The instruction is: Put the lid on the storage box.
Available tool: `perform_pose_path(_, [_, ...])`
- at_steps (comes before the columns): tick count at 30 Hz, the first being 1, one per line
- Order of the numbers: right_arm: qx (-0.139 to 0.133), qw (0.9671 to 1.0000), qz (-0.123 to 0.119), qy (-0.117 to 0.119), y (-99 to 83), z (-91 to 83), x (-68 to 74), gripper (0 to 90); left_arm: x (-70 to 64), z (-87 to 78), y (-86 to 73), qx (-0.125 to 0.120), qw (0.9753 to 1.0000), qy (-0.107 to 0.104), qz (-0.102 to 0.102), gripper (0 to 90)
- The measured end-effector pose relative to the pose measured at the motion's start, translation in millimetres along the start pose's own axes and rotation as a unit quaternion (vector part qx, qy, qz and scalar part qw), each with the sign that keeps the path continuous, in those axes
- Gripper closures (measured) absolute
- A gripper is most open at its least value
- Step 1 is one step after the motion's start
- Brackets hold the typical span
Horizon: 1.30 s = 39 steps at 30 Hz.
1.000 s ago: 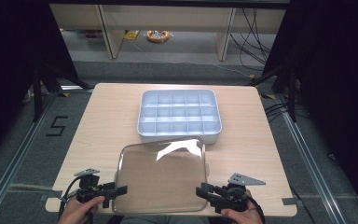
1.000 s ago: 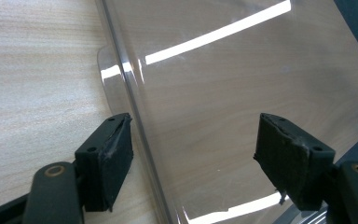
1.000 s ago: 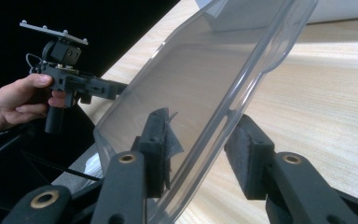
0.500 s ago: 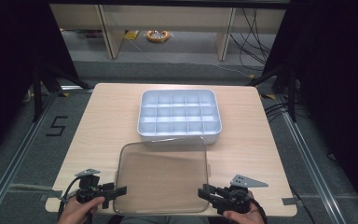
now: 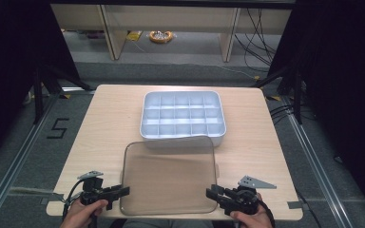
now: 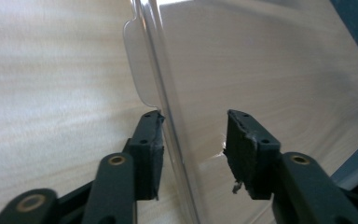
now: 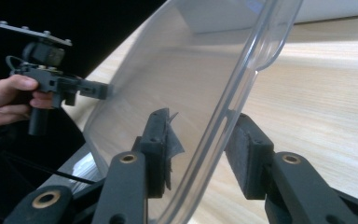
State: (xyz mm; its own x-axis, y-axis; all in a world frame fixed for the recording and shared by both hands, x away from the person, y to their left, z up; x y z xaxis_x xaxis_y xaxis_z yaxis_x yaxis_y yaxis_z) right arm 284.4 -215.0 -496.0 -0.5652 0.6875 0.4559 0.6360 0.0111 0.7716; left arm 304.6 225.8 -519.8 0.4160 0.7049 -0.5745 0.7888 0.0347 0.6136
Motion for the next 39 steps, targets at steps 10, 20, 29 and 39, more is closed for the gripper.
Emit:
perform_pose_path(10, [0.008, 0.9991, 0.012, -0.041, 2.8, -1.7, -3.6, 64.3, -9.5, -9.3, 3.8, -0.034, 0.9991, -0.015, 0.018, 66.3])
perform_pose_path(20, [0.005, 0.9964, 0.029, -0.080, 17.7, -6.2, -5.8, 63.2, -32.8, -16.5, 24.0, -0.062, 0.9961, -0.020, 0.059, 67.1])
perform_pose_path(29, [-0.010, 0.9945, 0.016, -0.103, 40.7, -4.2, -16.5, 60.7, -40.2, -8.5, 47.2, -0.064, 0.9952, -0.013, 0.074, 66.4])
perform_pose_path(39, [-0.019, 0.9932, -0.002, -0.115, 70.4, 5.7, -27.5, 58.8, -43.3, -3.5, 77.5, -0.065, 0.9944, 0.003, 0.083, 66.0])
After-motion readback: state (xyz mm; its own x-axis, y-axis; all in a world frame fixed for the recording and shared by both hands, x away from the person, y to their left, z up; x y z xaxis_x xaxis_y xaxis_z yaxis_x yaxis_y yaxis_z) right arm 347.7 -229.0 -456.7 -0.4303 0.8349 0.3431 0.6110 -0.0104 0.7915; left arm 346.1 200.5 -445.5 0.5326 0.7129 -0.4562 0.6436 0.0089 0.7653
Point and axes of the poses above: each handheld gripper's, and its own axes: z roughly forward along the jaws, y roughly out of its top, x roughly to its left, the point moved 1 cm from there along z, roughly forward along the jaws, and after that the axes turned 5 degrees about -y, right-handed, at the moved point
